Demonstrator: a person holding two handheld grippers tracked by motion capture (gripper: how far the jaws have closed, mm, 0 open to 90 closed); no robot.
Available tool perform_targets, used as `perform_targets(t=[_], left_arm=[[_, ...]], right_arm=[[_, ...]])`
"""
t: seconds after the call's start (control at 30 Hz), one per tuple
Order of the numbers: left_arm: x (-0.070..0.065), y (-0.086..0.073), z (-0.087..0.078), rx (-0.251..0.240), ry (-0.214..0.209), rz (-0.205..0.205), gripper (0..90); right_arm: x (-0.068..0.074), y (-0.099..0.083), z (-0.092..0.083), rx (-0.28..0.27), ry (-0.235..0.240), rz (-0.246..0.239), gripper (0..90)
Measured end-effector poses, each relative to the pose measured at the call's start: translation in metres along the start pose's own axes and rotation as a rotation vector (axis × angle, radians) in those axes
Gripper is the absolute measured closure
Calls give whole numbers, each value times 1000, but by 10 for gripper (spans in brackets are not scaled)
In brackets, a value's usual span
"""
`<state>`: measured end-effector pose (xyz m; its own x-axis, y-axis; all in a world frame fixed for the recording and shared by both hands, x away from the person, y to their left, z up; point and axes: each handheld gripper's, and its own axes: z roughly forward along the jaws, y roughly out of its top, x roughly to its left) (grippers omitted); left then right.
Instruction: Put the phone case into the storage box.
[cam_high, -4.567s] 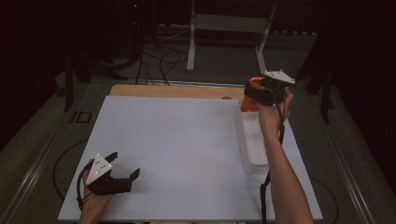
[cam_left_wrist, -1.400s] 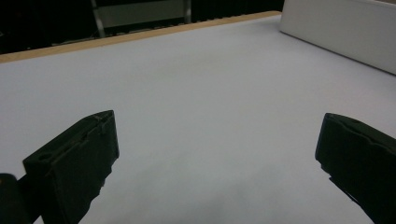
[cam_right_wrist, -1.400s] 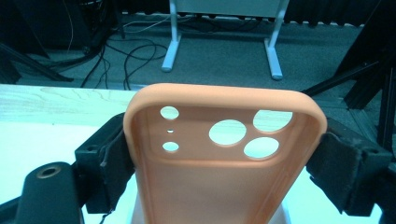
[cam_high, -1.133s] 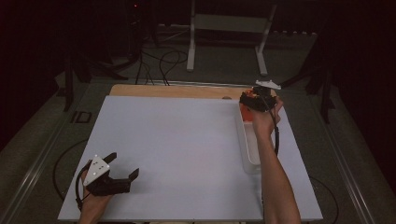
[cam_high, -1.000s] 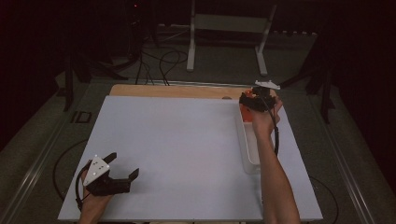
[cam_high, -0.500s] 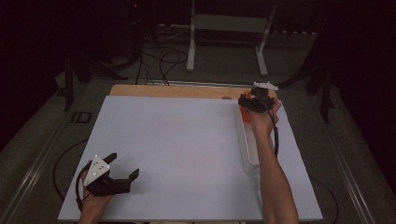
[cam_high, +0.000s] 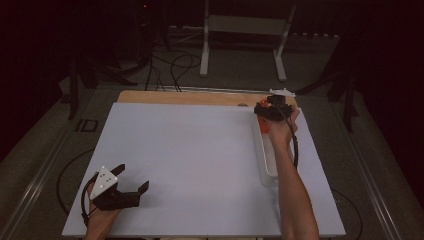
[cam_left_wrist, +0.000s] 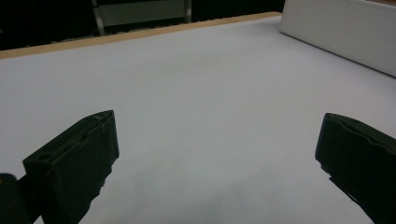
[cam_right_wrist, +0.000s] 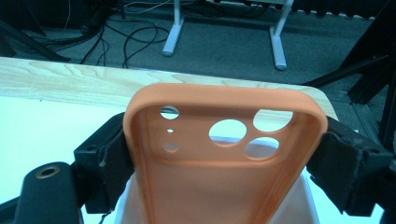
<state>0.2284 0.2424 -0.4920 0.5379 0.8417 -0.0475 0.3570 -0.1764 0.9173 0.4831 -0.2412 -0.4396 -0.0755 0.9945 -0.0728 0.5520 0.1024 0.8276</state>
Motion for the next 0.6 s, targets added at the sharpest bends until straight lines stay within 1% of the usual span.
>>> perform_targets(t=[0.17, 0.27, 0.4, 0.6], left_arm=[[0, 0, 0, -1, -1, -1, 4], [0, 0, 0, -1, 0, -2, 4], [0, 0, -1, -2, 0, -3, 4], [0, 0, 0, -1, 1, -2, 4]], right_arm=[[2, 0, 0, -1, -14, -4, 149], [2, 0, 1, -1, -23, 10, 149], [4, 1, 1, 3, -35, 3, 146], [4, 0, 1, 6, -44, 16, 139]])
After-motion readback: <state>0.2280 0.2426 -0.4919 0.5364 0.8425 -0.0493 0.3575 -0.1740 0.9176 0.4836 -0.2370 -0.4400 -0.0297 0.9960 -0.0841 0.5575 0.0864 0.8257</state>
